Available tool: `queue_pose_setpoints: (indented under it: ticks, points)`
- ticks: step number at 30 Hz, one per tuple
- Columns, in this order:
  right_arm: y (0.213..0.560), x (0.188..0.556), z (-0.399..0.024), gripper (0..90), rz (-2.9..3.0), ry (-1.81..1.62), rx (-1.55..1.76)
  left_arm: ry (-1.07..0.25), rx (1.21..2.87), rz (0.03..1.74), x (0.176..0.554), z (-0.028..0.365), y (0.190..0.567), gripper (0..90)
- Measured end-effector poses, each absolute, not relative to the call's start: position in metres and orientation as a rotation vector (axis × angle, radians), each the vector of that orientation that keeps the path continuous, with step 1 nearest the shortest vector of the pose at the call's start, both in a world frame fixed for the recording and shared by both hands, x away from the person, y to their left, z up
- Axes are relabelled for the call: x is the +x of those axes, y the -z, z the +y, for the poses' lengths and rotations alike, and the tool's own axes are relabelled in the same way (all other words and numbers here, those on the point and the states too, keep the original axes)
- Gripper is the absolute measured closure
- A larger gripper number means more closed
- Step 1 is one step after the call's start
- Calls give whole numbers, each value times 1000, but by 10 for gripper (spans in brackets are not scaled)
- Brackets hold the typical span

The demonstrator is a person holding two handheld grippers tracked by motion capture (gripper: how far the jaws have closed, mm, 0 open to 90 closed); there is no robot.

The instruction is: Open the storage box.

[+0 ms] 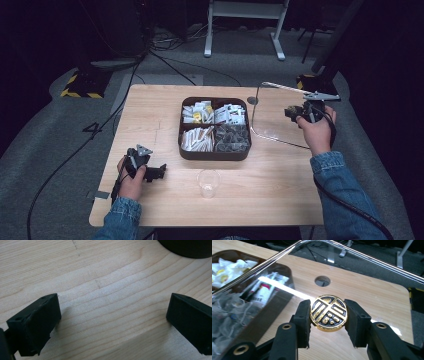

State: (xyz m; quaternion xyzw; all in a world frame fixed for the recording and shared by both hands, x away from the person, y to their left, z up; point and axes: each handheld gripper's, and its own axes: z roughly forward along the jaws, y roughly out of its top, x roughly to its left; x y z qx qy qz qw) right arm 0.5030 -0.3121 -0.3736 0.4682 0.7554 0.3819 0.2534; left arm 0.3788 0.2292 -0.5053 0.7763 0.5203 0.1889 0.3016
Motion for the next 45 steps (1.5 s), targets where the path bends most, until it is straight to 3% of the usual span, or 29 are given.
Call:
queue_pose_setpoints:
  ticks: [18,45]
  points:
    - [414,511,-347,590,2047,-952,1352,-501,2058,1382,379,229,505,0]
    - [472,514,-353,590,2097,-877,1404,-501,2058,1382,379,229,505,0]
